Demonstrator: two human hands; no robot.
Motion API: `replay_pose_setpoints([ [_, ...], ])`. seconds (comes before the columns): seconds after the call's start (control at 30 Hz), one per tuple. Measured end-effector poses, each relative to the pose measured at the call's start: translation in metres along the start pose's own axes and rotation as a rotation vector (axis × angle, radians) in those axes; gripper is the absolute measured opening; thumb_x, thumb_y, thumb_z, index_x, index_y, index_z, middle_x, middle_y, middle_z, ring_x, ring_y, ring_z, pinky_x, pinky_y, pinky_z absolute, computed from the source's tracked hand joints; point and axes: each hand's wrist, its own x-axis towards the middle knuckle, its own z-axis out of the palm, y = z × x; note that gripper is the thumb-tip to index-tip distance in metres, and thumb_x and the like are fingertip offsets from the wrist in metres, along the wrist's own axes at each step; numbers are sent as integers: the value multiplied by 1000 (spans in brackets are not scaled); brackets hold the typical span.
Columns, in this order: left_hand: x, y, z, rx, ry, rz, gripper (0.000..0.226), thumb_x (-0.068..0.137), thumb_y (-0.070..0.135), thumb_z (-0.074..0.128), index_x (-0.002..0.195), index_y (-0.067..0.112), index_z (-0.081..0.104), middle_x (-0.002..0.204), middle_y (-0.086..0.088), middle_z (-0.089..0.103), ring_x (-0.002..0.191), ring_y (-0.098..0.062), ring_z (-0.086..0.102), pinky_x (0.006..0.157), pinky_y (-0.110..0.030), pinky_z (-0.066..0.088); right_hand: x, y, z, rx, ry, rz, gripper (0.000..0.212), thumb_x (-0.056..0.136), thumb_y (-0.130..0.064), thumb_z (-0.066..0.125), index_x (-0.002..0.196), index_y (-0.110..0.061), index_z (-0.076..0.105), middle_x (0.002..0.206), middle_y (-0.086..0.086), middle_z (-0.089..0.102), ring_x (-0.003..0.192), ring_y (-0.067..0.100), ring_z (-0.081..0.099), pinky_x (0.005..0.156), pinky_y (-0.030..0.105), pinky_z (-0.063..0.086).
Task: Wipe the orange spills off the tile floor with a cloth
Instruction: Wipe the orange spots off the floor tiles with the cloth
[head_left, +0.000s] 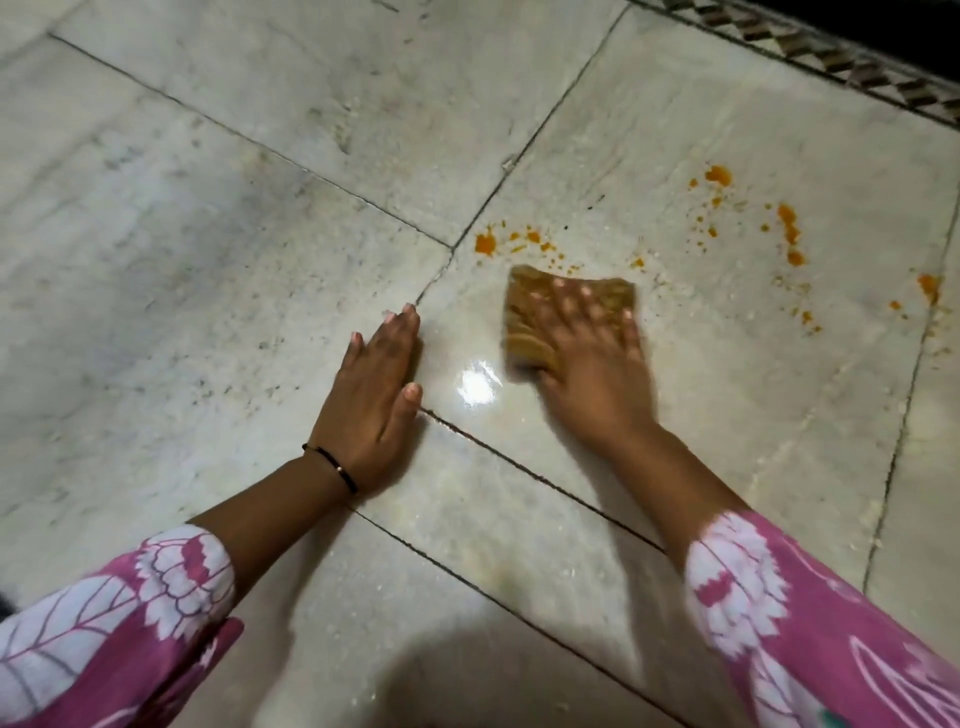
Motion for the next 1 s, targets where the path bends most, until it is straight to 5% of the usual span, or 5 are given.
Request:
replay_pose_setpoints([
  [0.17,2,5,-1,83,-39,10,67,94,47,10,149,10,12,157,-3,11,144,-13,8,117,-43,4,-102,62,9,54,122,356,70,84,-48,37,149,-27,23,157,-1,17,145,20,11,116,47,5],
  [0.33,11,43,18,19,-114,89,78,91,62,2,149,10,9,156,-1,5,144,-13,4,116,-36,-4,-184,51,28,117,173,650,72,82,-57,26,148,-27,24,156,-4,15,145,19,10,115,42,1],
  [0.63,20,51,44,381,-207,80,86,86,67,15,150,12,6,157,-3,-2,145,-18,1,116,-43,-3,-84,144,-6,169,215,912,66,91,-60,30,149,-30,19,159,0,8,145,21,1,115,51,-5],
  [0.87,22,55,43,381,-215,71,85,85,66,19,150,11,12,158,-5,5,145,-18,5,117,-45,3,-85,59,10,50,105,231,68,86,-62,27,147,-33,24,157,-1,18,145,24,12,114,48,-2],
  [1.0,22,54,43,378,-210,73,85,85,66,20,150,11,12,157,-5,6,144,-18,5,116,-44,2,-170,44,25,-7,25,53,68,86,-52,42,148,-36,21,157,-5,19,144,20,14,114,49,8],
])
